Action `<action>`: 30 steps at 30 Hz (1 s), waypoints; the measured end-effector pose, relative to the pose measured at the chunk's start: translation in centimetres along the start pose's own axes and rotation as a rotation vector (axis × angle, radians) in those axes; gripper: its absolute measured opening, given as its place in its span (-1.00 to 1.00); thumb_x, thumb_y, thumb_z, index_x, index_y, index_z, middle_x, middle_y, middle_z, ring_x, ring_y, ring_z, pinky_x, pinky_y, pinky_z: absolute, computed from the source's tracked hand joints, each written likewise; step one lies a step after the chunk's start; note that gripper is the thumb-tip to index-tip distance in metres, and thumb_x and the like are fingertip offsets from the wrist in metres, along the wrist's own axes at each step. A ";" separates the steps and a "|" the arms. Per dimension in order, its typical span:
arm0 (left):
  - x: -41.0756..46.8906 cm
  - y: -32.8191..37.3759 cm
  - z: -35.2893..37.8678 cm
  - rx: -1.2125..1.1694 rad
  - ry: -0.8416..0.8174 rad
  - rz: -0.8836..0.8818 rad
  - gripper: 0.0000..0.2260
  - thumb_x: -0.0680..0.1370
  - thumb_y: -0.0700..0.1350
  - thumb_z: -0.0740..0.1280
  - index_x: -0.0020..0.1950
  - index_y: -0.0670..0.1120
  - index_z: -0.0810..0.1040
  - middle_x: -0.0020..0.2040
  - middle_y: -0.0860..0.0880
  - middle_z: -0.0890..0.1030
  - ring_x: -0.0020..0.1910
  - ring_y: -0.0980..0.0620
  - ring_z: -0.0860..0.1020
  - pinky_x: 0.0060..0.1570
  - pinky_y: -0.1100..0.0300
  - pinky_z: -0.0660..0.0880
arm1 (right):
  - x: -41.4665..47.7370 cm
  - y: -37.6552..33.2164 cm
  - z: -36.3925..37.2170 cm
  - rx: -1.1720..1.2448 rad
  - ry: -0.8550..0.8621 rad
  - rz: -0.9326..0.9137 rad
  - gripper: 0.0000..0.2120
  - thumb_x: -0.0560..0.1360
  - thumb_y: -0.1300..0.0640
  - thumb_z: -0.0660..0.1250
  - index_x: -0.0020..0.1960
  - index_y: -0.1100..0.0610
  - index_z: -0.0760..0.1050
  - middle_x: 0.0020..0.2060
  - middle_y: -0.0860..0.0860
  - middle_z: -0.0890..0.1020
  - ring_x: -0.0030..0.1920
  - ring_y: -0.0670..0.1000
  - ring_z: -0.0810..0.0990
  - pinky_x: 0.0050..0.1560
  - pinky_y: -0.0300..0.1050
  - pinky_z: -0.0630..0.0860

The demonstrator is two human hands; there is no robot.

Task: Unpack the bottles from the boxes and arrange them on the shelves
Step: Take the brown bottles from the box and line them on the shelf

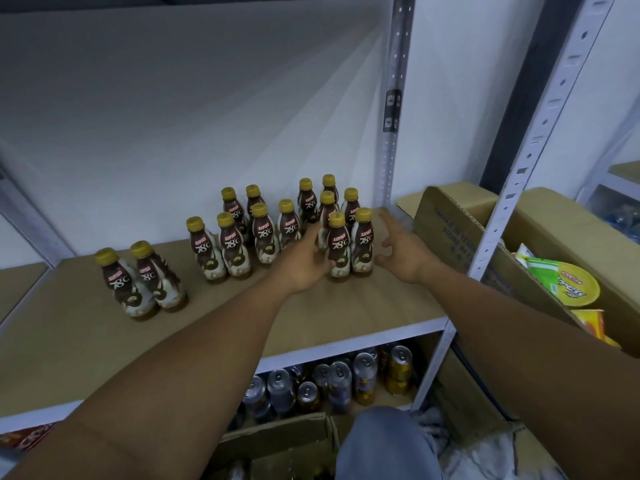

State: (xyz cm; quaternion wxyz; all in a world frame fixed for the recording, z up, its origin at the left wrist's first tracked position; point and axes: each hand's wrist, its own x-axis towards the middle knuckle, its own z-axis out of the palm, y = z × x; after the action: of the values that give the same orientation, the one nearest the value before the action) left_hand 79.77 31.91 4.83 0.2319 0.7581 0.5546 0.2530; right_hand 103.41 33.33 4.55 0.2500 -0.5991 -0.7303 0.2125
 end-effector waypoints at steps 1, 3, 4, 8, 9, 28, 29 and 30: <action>-0.7 -0.3 0.0 -0.003 -0.022 -0.025 -0.35 0.58 -0.02 0.43 0.60 0.03 0.22 0.06 0.05 0.52 0.11 0.01 0.54 0.07 0.18 0.43 | -0.9 0.0 0.7 0.015 0.012 0.006 -0.25 0.52 0.14 0.47 0.58 -0.01 0.17 0.31 0.09 0.47 0.13 0.06 0.52 0.12 -0.13 0.45; -2.4 -1.2 0.1 0.030 -0.070 -0.086 -0.44 0.57 0.01 0.44 0.53 -0.02 0.36 0.14 -0.05 0.57 0.12 -0.02 0.56 0.06 0.18 0.46 | -2.4 -0.1 2.3 -0.009 -0.035 0.054 -0.43 0.50 0.10 0.48 0.46 0.05 0.38 0.30 0.08 0.52 0.21 0.10 0.52 0.21 -0.05 0.48; -3.3 -1.7 0.1 0.054 -0.088 -0.111 -0.47 0.57 0.02 0.43 0.51 -0.03 0.40 0.17 -0.09 0.58 0.11 -0.03 0.56 0.06 0.17 0.47 | -3.2 -0.3 3.1 -0.043 -0.081 0.099 -0.50 0.51 0.06 0.47 0.41 0.08 0.45 0.29 0.09 0.54 0.24 0.11 0.52 0.23 -0.07 0.47; -7.9 -3.5 -0.2 0.096 -0.156 -0.178 -0.52 0.55 0.06 0.44 0.43 -0.02 0.47 0.18 -0.11 0.59 0.09 -0.05 0.56 0.12 0.10 0.51 | -6.5 -2.6 6.5 -0.130 -0.229 0.183 -0.56 0.53 -0.11 0.41 0.34 0.04 0.51 0.25 0.09 0.57 0.17 0.09 0.56 0.18 -0.04 0.52; -9.1 -4.0 -0.2 0.108 -0.180 -0.189 -0.53 0.55 0.06 0.44 0.43 -0.01 0.47 0.17 -0.10 0.59 0.09 -0.05 0.56 0.11 0.11 0.50 | -7.4 -3.5 7.4 -0.142 -0.254 0.169 -0.57 0.54 -0.13 0.39 0.33 0.03 0.51 0.23 0.10 0.58 0.13 0.11 0.56 0.15 -0.01 0.54; -29.4 -13.5 5.6 0.107 -0.146 -0.293 -0.82 0.62 -0.07 0.34 0.22 -0.05 0.53 -0.03 -0.16 0.61 -0.06 -0.16 0.56 -0.10 -0.04 0.48 | -22.6 -7.3 23.3 -0.128 -0.358 0.078 -0.64 0.61 -0.07 0.31 0.35 0.04 0.48 0.16 0.10 0.63 0.09 0.14 0.60 -0.03 -0.03 0.55; -30.0 -14.4 6.3 0.067 -0.147 -0.330 -0.82 0.63 -0.08 0.34 0.22 -0.05 0.52 -0.04 -0.12 0.59 -0.08 -0.10 0.54 -0.12 0.03 0.42 | -22.8 -6.8 24.2 -0.098 -0.382 0.102 -0.61 0.60 -0.08 0.32 0.38 0.02 0.47 0.16 0.09 0.63 0.07 0.13 0.61 -0.04 -0.03 0.55; -30.6 -15.4 7.1 0.031 -0.141 -0.378 -0.82 0.63 -0.07 0.34 0.22 -0.05 0.51 -0.05 -0.07 0.57 -0.09 -0.05 0.52 -0.13 0.09 0.40 | -23.0 -6.3 25.2 -0.074 -0.405 0.123 -0.59 0.59 -0.10 0.34 0.39 0.01 0.46 0.16 0.08 0.62 0.06 0.12 0.61 -0.03 -0.02 0.57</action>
State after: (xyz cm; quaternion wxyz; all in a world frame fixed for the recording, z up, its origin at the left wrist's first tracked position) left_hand 65.31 6.37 -14.16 0.3019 0.6598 0.6731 0.1429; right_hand 86.58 9.29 -13.88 0.0626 -0.5964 -0.7350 0.3166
